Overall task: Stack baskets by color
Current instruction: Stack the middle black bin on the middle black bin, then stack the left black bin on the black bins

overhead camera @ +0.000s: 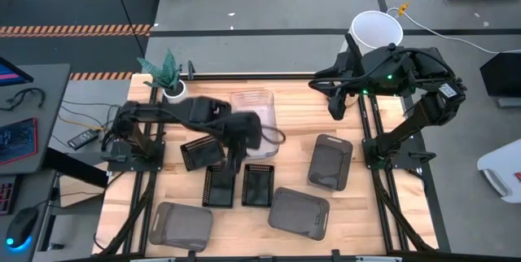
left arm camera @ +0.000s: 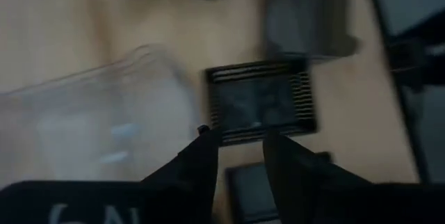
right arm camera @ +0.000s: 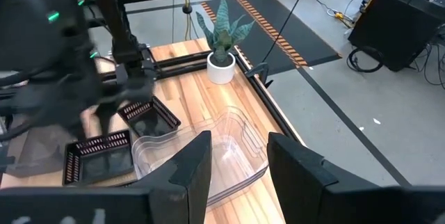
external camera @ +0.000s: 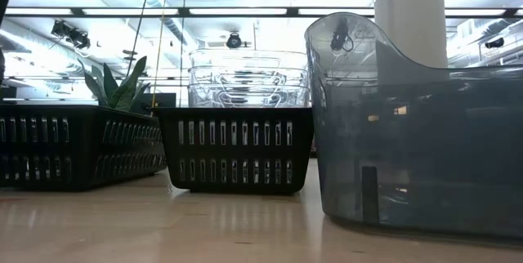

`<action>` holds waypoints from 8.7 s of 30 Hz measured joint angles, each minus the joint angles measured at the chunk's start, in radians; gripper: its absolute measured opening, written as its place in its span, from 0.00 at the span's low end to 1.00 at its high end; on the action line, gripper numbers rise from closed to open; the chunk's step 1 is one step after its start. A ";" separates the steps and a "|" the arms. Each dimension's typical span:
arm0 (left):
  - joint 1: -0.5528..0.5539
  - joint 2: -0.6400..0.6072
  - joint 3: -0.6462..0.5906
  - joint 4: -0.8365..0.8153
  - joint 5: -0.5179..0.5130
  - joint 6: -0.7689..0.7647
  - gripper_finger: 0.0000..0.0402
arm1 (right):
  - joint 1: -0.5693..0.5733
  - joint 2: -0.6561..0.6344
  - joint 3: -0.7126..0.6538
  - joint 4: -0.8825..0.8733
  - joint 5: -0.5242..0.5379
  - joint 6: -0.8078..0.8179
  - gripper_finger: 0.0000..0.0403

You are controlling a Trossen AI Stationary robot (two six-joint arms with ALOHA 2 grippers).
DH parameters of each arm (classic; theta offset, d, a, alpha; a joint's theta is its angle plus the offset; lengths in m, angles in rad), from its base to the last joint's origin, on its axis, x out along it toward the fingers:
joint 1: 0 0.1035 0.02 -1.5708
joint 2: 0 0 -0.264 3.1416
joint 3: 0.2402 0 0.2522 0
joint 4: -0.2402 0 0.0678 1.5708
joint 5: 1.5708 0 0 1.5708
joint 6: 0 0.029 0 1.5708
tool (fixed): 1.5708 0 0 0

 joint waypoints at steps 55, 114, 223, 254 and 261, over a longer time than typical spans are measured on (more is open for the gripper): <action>-0.429 0.213 -0.531 0.317 -0.082 -0.594 0.51 | 0.112 0.000 0.000 0.002 -0.001 -0.049 0.36; -0.299 0.173 -0.393 0.496 -0.138 -0.567 0.01 | 0.276 0.000 0.000 0.023 0.037 0.135 0.36; -0.137 -0.348 -0.987 0.240 0.050 -0.027 0.03 | 0.293 0.002 0.000 0.072 0.064 0.161 0.36; -0.289 0.109 -0.153 0.148 -0.060 -0.635 0.03 | 0.292 0.002 0.000 0.125 0.089 0.136 0.36; -0.289 0.250 -0.085 0.057 -0.079 -0.619 0.03 | 0.292 0.002 0.000 0.126 0.087 0.137 0.36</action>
